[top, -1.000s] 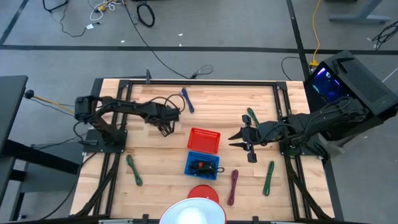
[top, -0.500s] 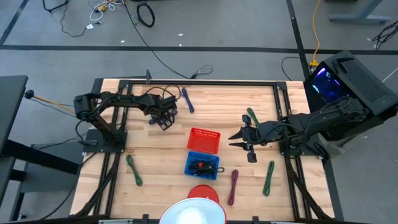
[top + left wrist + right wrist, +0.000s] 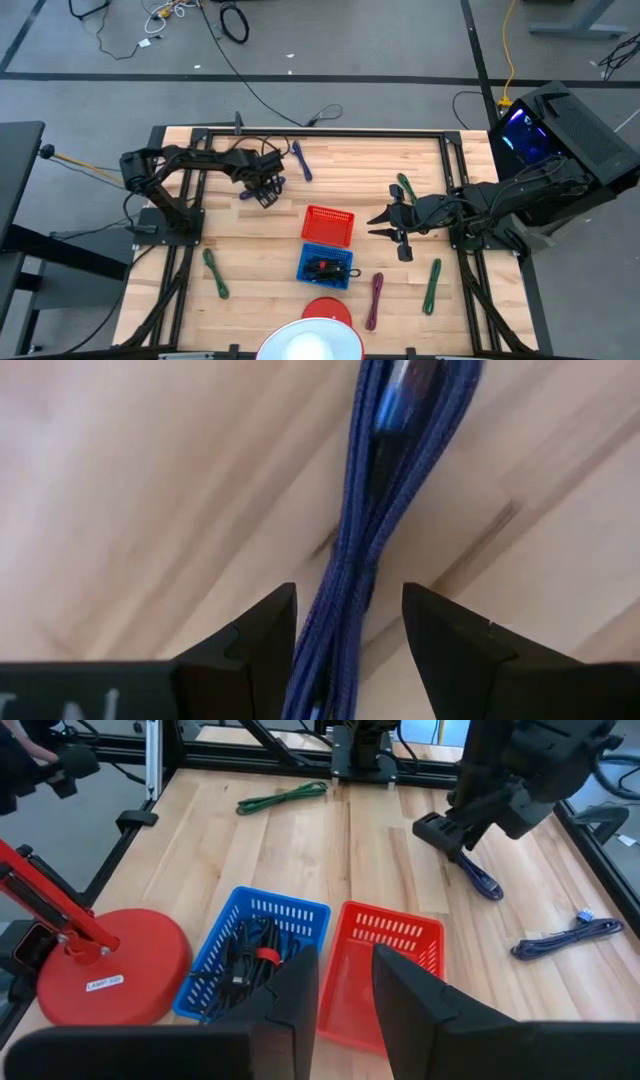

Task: Pick & Place USB Port
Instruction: Put the large blue USB cable into the red bin

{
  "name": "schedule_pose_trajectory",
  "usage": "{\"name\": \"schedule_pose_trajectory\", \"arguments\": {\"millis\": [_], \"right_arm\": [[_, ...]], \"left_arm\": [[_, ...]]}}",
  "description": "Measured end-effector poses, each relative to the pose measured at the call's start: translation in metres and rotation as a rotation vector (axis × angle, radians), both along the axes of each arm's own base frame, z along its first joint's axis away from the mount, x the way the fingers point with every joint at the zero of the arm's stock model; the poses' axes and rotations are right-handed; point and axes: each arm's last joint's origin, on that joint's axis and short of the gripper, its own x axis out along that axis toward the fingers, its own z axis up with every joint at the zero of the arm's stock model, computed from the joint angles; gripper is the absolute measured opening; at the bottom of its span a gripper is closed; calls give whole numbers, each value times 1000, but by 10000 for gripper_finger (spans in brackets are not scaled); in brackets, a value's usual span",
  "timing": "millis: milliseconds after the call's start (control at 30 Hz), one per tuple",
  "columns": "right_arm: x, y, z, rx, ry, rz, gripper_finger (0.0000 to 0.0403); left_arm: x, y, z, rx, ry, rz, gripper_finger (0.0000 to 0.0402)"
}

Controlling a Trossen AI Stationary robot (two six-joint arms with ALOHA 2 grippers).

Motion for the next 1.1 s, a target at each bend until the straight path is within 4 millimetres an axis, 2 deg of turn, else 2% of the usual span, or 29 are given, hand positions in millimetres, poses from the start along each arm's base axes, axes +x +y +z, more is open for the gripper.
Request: {"name": "schedule_pose_trajectory", "arguments": {"millis": [133,267,367,467,500,633,733,867,1100], "right_arm": [[0,0,0,13,1,-3,98],[0,1,0,11,1,-2,98],[0,1,0,10,0,-2,98],[0,1,0,9,-1,-3,98],[0,0,0,9,-1,-4,98],[0,0,0,5,-2,-21,98],[-1,-2,-1,-23,8,-71,98],[-1,-4,-2,-57,14,-121,98],[3,-3,5,-73,-71,-102,98]], "left_arm": [[-7,-2,-13,-30,25,21,188],[-8,-3,-15,-28,18,66,182],[-4,-3,-13,-59,-18,60,136],[2,-7,-11,-74,-37,38,41],[3,-9,-11,-62,-32,39,27],[7,-17,-10,-21,-30,54,24],[12,-28,-1,-17,-95,30,22],[22,-49,35,48,-332,-45,17],[23,-100,123,255,-897,-210,16]]}}
